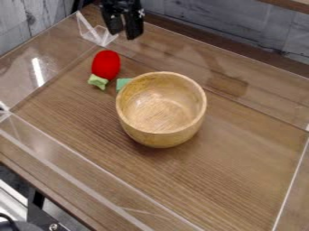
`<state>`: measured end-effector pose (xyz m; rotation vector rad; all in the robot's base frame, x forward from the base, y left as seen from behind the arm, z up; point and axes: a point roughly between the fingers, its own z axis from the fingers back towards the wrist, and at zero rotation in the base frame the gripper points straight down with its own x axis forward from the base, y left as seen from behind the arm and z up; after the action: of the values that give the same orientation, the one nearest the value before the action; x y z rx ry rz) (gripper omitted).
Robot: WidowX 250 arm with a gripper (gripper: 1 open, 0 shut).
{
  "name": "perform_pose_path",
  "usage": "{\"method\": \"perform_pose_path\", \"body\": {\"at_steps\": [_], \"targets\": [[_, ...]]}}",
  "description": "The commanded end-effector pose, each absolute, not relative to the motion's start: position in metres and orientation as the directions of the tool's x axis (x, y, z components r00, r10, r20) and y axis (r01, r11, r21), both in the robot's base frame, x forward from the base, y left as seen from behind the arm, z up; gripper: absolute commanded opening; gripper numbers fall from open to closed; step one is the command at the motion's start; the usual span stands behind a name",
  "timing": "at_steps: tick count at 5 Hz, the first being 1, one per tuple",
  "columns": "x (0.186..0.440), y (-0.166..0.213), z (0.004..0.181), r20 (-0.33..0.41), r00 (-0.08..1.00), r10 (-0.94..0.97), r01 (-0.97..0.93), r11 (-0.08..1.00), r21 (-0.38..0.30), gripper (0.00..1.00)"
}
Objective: Move the red fruit to the left side of the table
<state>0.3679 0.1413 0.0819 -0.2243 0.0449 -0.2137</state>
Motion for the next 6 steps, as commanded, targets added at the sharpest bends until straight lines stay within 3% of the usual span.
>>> {"method": "perform_pose_path", "body": {"at_steps": [1, 3, 5, 6], "targets": [[0.375, 0.142, 0.097, 0.029, 0.951, -0.308, 0.307, 0.933, -0.185, 0.0], [0.371, 0.144, 0.064, 0.019, 0.964, -0.266, 0.264, 0.944, -0.199, 0.0], [0.362, 0.132, 0.059, 0.009, 0.952, -0.306, 0.3, 0.929, -0.218, 0.0], [0.361, 0.123, 0.051, 0.011, 0.953, -0.302, 0.296, 0.926, -0.235, 1.0]]}}
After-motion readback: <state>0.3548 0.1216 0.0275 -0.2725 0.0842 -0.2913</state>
